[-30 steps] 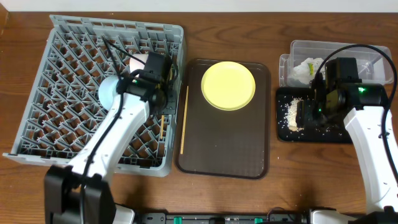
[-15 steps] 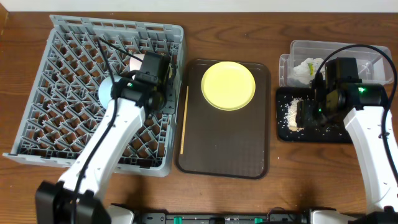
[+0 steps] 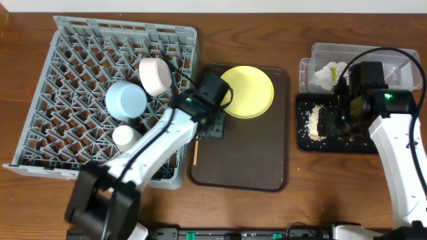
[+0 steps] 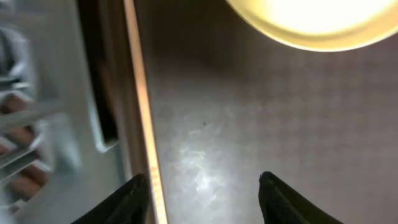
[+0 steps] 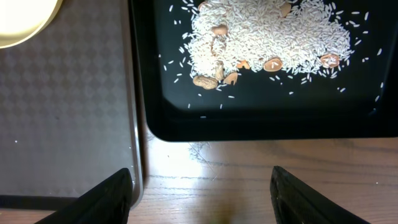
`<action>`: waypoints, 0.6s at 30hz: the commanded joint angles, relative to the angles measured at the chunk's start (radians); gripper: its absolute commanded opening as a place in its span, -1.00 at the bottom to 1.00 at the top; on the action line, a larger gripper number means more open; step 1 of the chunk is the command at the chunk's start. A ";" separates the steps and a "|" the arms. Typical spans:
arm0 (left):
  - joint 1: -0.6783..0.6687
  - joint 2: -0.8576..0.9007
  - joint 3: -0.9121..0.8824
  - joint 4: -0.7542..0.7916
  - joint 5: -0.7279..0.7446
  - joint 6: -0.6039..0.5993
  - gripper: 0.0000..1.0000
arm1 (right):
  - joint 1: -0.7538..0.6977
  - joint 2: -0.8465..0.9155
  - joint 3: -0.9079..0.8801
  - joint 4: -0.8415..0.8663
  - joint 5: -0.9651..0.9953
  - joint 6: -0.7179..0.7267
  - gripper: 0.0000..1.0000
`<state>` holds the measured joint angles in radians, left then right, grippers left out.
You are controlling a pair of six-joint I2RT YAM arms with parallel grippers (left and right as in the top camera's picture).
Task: Sort waste into correct bins and load items into the dishwasher
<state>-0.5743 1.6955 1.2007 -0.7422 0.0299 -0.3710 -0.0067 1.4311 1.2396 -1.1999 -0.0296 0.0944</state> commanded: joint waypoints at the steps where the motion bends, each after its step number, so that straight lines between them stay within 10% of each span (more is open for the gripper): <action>1: -0.008 0.080 -0.013 0.024 -0.043 -0.035 0.15 | -0.006 -0.013 0.015 -0.001 -0.005 -0.010 0.38; 18: -0.007 0.252 -0.015 0.029 -0.097 -0.061 0.15 | -0.006 -0.013 0.015 -0.001 -0.005 -0.010 0.38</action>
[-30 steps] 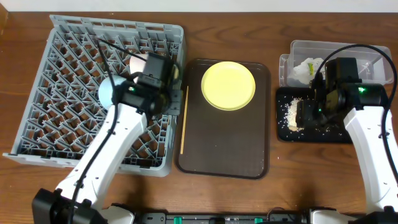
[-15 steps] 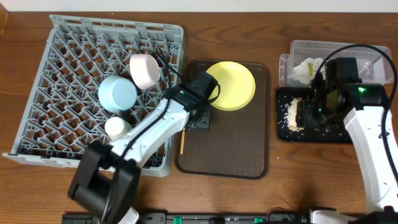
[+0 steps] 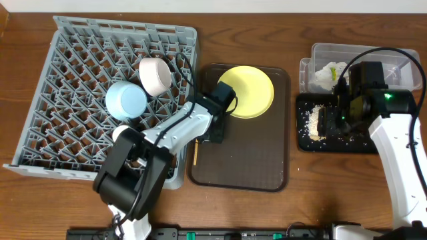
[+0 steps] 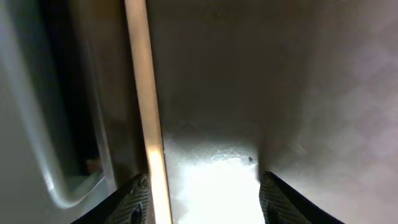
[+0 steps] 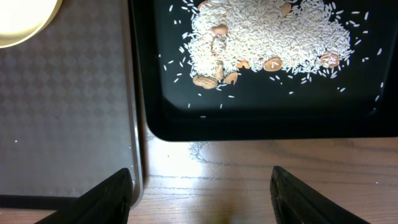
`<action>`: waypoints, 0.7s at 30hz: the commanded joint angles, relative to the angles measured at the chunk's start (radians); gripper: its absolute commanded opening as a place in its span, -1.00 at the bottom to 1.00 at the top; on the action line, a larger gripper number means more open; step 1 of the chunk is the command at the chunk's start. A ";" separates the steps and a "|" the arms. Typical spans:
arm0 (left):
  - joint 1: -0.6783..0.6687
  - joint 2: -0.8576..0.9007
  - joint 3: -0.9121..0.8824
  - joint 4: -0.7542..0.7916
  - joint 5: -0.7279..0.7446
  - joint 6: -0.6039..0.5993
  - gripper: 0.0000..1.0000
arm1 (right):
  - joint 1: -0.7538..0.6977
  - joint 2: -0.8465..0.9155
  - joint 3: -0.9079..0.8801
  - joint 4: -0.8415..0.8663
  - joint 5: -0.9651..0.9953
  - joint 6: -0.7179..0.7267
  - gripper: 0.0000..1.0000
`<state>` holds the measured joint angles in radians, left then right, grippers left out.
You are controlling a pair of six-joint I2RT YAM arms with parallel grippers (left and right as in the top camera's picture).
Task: Sort waste into correct bins and load items into the dishwasher
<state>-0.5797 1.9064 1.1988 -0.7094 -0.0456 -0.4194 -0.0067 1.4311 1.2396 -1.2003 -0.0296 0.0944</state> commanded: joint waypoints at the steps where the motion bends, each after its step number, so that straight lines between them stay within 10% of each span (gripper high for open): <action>1: -0.002 0.053 -0.013 -0.004 -0.021 -0.013 0.15 | -0.006 -0.013 0.015 0.000 -0.005 -0.010 0.38; 4: -0.002 0.074 -0.013 -0.005 -0.014 -0.013 0.04 | -0.006 -0.013 0.015 -0.001 -0.005 -0.010 0.38; 10: -0.002 0.073 -0.013 -0.007 -0.002 -0.013 -0.85 | -0.006 -0.013 0.015 -0.002 -0.005 -0.010 0.37; 21: 0.001 -0.126 0.057 -0.095 0.007 0.034 -0.88 | -0.006 -0.013 0.015 -0.005 -0.005 -0.010 0.37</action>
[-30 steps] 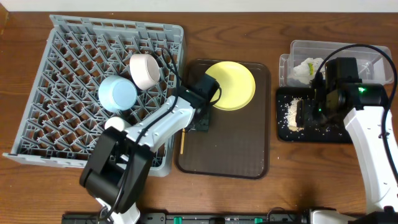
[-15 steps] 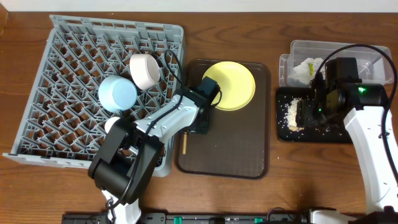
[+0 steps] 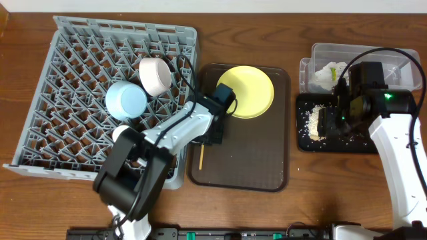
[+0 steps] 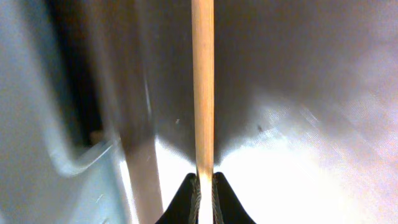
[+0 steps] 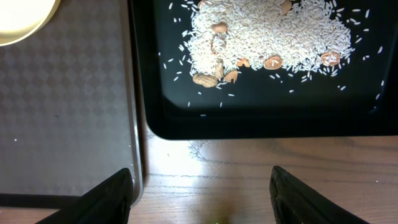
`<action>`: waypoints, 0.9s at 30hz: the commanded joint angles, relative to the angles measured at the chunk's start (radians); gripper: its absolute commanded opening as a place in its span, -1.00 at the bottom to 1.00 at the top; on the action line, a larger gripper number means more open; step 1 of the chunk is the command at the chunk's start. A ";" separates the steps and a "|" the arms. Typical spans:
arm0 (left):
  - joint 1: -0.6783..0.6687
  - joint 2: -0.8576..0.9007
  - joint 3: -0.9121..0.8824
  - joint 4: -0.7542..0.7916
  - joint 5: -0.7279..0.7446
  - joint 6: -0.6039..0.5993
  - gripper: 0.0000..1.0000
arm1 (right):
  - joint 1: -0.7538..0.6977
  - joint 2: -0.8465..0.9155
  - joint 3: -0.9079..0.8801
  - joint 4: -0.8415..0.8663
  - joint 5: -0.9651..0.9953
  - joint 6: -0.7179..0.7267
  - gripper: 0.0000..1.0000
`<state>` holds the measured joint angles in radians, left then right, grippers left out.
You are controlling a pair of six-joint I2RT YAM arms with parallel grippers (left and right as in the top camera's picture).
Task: Sort waste into correct bins and load items into the dishwasher
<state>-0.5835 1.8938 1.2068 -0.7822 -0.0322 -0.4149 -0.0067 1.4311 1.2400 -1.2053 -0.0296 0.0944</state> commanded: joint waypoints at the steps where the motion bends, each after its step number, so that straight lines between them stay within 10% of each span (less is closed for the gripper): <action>1: 0.007 -0.158 0.058 -0.038 -0.006 0.040 -0.88 | -0.006 -0.013 0.014 0.000 -0.005 -0.010 0.36; 9: 0.136 -0.360 0.122 -0.160 -0.006 0.182 -0.88 | -0.006 -0.013 0.014 0.001 -0.005 -0.010 0.37; 20: 0.304 -0.212 0.121 -0.128 -0.006 0.265 -0.85 | -0.006 -0.013 0.014 0.001 -0.005 -0.010 0.38; 27: 0.299 -0.272 0.122 -0.122 0.007 0.265 0.01 | -0.006 -0.013 0.014 0.002 -0.005 -0.011 0.39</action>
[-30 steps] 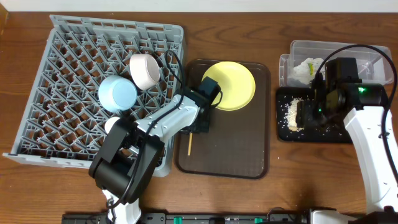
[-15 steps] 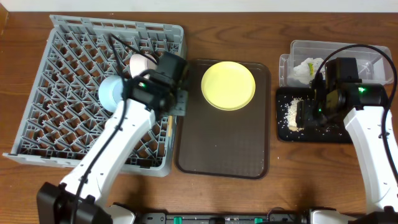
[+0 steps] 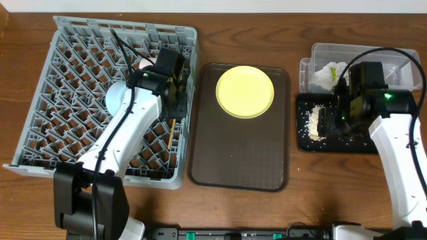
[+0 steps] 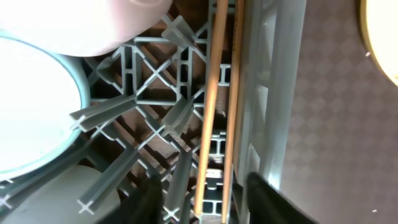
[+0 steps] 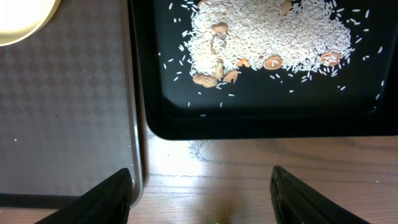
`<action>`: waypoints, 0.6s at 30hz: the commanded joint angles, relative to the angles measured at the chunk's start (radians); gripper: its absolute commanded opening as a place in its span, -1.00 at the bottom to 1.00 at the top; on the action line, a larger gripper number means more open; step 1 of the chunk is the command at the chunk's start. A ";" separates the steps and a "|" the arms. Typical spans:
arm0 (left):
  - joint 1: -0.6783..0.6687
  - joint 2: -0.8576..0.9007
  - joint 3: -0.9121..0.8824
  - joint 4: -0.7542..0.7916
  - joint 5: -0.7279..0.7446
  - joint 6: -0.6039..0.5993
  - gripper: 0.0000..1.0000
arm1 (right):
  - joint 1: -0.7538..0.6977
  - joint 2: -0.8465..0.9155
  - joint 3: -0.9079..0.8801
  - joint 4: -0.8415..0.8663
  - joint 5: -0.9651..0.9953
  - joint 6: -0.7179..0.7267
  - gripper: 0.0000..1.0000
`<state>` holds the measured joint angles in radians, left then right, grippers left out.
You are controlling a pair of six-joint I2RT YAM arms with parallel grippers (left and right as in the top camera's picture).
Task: Sort waste into correct bins and load items into the dishwasher
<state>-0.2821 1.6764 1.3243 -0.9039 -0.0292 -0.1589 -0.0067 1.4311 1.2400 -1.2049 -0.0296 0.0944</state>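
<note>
Two wooden chopsticks point(image 4: 214, 106) lie side by side in a slot along the right edge of the grey dish rack point(image 3: 80, 60). My left gripper point(image 4: 205, 202) hangs open just above them, holding nothing. In the overhead view the left gripper point(image 3: 172, 99) sits over the rack's right side, with the chopsticks point(image 3: 172, 131) below it. A yellow plate point(image 3: 245, 91) rests on the brown tray point(image 3: 240, 153). My right gripper point(image 5: 202, 199) is open over bare wood beside the black tray of rice and nuts point(image 5: 267, 37).
A pink cup point(image 4: 118, 25), a blue bowl point(image 4: 31, 118) and a white cup point(image 4: 81, 193) stand in the rack left of the chopsticks. A clear bin with white waste point(image 3: 353, 67) sits behind the black tray point(image 3: 333, 140).
My left gripper was shut on a chopstick on the brown tray. Now it is open over the rack's right edge, and the chopstick lies in the rack beside another one. The right arm is unchanged.
My left gripper was open over the brown tray's left edge beside a chopstick, then lower around it, then shut on it. Now the chopstick lies released in the rack. The right gripper stayed open near the black tray throughout.
</note>
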 commanded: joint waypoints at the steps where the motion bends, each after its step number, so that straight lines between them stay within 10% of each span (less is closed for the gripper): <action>1: -0.006 -0.073 0.004 0.000 0.011 0.009 0.09 | -0.006 -0.013 0.014 0.002 -0.005 -0.011 0.39; 5: -0.031 -0.138 0.004 0.037 0.124 0.009 0.75 | -0.006 -0.013 0.014 0.004 -0.005 -0.010 0.50; 10: -0.072 -0.142 0.004 0.237 0.340 0.008 0.75 | -0.006 -0.013 0.014 0.001 -0.005 -0.010 0.65; 18: -0.246 0.045 0.043 0.439 0.241 0.036 0.75 | -0.006 -0.013 0.014 0.000 -0.005 -0.009 0.70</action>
<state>-0.4778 1.6314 1.3254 -0.4522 0.2298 -0.1513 -0.0067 1.4311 1.2400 -1.2053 -0.0296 0.0940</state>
